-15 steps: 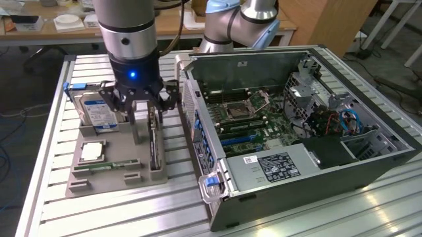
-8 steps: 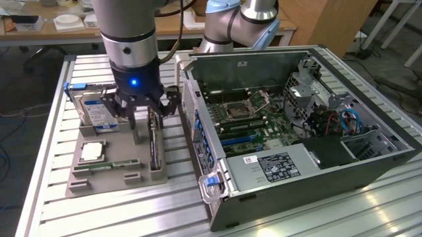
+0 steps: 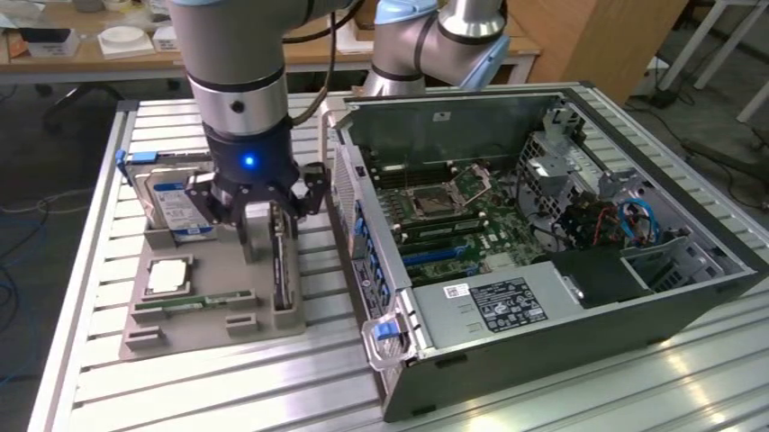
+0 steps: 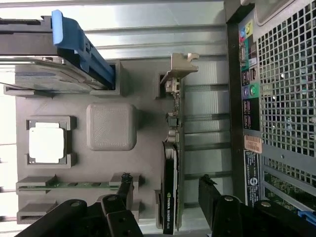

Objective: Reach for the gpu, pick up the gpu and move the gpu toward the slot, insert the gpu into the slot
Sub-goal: 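Pick up the gpu and move the gpu toward the slot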

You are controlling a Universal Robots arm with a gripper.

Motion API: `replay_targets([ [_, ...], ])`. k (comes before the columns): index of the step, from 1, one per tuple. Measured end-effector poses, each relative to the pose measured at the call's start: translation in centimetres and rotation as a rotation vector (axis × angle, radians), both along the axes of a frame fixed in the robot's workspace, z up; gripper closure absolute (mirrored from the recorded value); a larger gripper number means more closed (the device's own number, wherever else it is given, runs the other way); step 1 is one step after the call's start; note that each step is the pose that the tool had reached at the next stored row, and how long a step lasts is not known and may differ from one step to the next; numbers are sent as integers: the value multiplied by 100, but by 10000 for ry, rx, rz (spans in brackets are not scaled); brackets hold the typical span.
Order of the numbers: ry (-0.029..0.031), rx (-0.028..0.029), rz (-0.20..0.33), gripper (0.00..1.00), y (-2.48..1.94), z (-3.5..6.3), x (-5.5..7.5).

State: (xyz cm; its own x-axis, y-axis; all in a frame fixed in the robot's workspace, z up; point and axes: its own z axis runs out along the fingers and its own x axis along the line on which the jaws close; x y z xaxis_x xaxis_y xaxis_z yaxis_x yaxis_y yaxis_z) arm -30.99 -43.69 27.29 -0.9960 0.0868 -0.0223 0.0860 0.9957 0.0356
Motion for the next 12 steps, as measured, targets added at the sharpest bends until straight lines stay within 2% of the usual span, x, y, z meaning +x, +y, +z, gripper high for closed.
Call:
replay_targets([
  [12, 0, 0, 1, 35, -27, -205, 1],
])
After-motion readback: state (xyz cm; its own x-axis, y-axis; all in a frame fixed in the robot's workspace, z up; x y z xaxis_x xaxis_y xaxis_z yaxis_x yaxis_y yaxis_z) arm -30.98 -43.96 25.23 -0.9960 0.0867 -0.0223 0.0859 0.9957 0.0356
